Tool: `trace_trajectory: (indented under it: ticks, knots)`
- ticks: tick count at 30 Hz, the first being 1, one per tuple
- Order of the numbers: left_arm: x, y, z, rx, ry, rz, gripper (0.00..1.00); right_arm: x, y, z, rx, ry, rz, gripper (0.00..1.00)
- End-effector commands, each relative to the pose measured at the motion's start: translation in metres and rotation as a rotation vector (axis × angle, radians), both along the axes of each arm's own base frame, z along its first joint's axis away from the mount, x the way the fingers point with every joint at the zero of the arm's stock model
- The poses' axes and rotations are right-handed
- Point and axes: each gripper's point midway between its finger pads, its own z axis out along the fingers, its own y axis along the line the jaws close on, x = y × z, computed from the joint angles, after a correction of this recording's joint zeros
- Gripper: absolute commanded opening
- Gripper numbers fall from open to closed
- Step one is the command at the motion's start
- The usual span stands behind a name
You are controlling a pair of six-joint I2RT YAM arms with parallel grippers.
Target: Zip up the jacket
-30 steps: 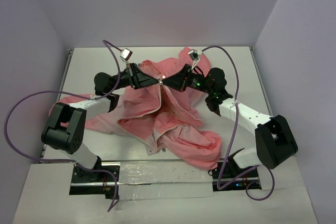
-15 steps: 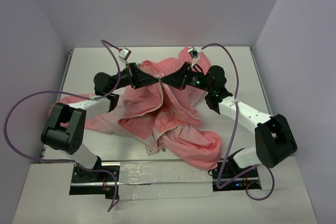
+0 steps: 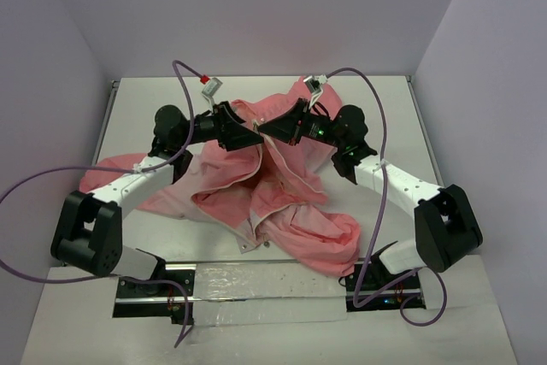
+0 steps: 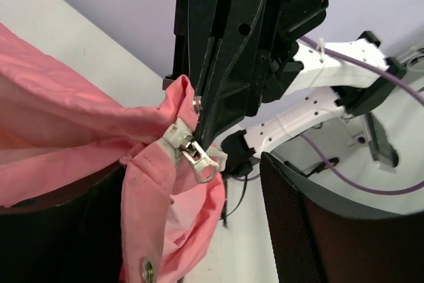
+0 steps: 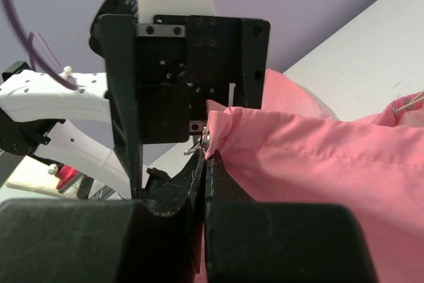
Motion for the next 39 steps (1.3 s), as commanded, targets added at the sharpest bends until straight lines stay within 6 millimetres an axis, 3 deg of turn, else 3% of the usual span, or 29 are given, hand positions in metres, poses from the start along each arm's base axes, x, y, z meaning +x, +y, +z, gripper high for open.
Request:
trace_trajectory:
  ticks: [1, 7, 12, 18, 29, 33, 39]
  knots:
    - [0.003, 0.005, 0.003, 0.137, -0.082, 0.053, 0.86, -0.009, 0.001, 0.040, 0.064, -0.131, 0.025, 0.00]
    - [0.019, 0.034, 0.028, 0.224, -0.187, 0.200, 0.89, -0.013, 0.000, 0.040, 0.059, -0.135, 0.035, 0.00]
    - [0.032, 0.044, 0.047, 0.232, -0.227, 0.250, 0.89, -0.017, -0.001, 0.042, 0.057, -0.145, 0.042, 0.00]
    - [0.041, 0.031, 0.058, 0.205, -0.236, 0.184, 0.86, -0.020, -0.002, 0.045, 0.054, -0.150, 0.052, 0.00]
    - [0.039, 0.003, 0.043, 0.230, -0.191, 0.070, 0.86, -0.020, -0.002, 0.046, 0.049, -0.152, 0.051, 0.00]
    - [0.034, 0.002, 0.040, 0.227, -0.182, 0.046, 0.75, -0.019, -0.002, 0.045, 0.048, -0.147, 0.047, 0.00]
    - [0.032, 0.001, 0.039, 0.220, -0.175, 0.043, 0.40, -0.018, -0.001, 0.044, 0.047, -0.145, 0.046, 0.00]
